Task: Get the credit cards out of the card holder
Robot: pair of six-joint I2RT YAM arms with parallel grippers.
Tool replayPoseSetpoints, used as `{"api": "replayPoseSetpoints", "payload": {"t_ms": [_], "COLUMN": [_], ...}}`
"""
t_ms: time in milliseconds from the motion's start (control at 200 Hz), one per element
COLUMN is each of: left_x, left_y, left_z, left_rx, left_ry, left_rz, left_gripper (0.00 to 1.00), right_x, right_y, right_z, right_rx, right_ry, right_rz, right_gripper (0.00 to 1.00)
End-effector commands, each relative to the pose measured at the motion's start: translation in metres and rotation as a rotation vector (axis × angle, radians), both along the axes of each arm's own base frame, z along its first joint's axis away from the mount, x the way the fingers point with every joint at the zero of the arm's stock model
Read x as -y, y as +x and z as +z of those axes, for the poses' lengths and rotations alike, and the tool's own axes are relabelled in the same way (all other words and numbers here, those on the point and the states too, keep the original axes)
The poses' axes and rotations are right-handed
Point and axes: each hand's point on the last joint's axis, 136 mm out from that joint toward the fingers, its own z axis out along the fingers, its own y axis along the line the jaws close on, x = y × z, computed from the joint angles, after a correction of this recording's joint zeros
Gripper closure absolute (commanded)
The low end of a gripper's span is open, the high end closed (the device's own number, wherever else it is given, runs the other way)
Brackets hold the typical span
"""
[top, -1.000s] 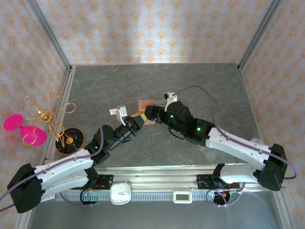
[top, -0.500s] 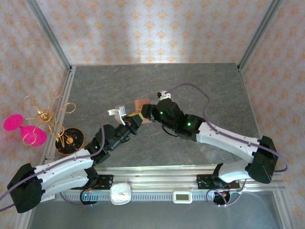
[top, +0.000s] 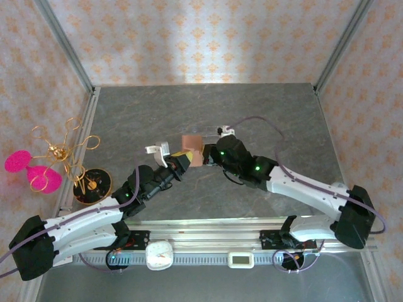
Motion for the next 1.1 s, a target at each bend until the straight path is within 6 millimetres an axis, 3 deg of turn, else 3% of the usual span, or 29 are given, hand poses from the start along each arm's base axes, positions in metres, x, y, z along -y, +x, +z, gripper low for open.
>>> {"api": "replayPoseSetpoints", "payload": {"t_ms": [0,70,115,260,360,450,541,681,821,911,996,1096], "left_x": [-0.004,-0.002,-0.002,-0.002,-0.001,-0.001,-0.001,0.0,-0.001,0.001,0.002,0.005], "left_y": [-0.004,-0.003,-0.002,-0.003,-0.004,-0.004,-0.005,-0.006,-0.007,-0.008,-0.01,-0.01], "left_z": [0.05,0.045,0.043,0.039,0.039,0.039,0.042,0.042,0.037,0.032,0.028,0.021], "left_rx": [0.122,0.112,0.106,0.099,0.104,0.104,0.112,0.11,0.099,0.088,0.076,0.05], "left_ry": [-0.11,-0.093,-0.09,-0.079,-0.082,-0.085,-0.096,-0.101,-0.093,-0.093,-0.106,-0.117], "left_rz": [-0.003,-0.007,-0.006,-0.009,-0.017,-0.015,-0.023,-0.03,-0.031,-0.042,-0.053,-0.066], "left_gripper": [1.0,1.0,1.0,1.0,1.0,1.0,1.0,1.0,1.0,1.0,1.0,1.0], "right_x": [0.026,0.038,0.045,0.049,0.036,0.016,0.004,0.004,0.009,0.009,0.008,0.01], "right_y": [0.007,0.011,0.012,-0.002,-0.015,-0.024,-0.024,-0.017,-0.017,-0.017,-0.017,-0.016], "right_z": [-0.019,-0.022,-0.018,0.03,0.052,0.054,0.04,0.021,0.023,0.02,0.014,0.011], "right_rx": [-0.033,-0.043,-0.027,0.121,0.169,0.161,0.141,0.11,0.129,0.126,0.122,0.131], "right_ry": [-0.035,-0.07,-0.08,0.058,0.15,0.178,0.113,0.04,0.057,0.052,0.04,0.025], "right_rz": [-0.029,-0.058,-0.077,-0.023,0.075,0.165,0.17,0.123,0.1,0.103,0.114,0.109], "right_gripper": [0.91,0.61,0.51,0.43,0.36,0.22,0.2,0.29,0.58,0.61,0.7,0.92]}}
